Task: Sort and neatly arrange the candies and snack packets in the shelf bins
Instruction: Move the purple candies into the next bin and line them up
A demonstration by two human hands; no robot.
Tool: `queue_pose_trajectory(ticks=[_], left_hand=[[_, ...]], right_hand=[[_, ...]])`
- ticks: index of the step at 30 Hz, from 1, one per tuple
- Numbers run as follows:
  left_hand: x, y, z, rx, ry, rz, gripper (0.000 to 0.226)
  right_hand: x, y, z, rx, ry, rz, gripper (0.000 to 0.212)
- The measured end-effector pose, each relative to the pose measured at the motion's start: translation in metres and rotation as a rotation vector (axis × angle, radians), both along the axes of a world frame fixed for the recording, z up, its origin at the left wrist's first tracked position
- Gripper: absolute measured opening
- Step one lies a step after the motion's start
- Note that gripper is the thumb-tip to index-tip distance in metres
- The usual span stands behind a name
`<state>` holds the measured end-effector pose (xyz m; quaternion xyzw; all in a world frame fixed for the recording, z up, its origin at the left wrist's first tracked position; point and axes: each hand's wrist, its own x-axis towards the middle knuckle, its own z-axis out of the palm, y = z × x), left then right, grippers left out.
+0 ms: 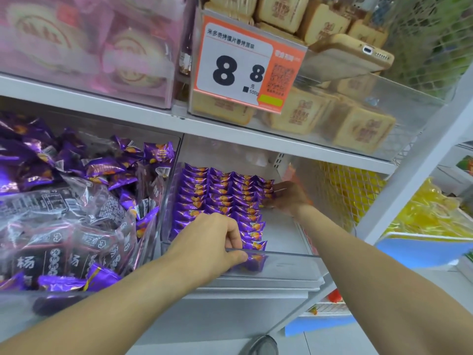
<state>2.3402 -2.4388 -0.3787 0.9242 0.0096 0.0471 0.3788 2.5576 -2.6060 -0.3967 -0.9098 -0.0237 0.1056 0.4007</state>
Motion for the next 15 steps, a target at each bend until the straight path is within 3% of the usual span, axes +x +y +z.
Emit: queue_pose_trajectory(ticks=[7, 15], left_hand=[[0.0002, 0.0004, -0.0003, -0.002, -0.014, -0.007, 0.02], [-0.0008, 0.001, 0.0011, 0.006, -0.014, -0.012, 0.02]], right_hand=[[-0.0008, -0.0018, -0.0004, 0.017, -0.009, 0.045, 0.057], [0.0012, -0.0018, -0.0017, -0.153, -0.106, 0.06, 0.063]])
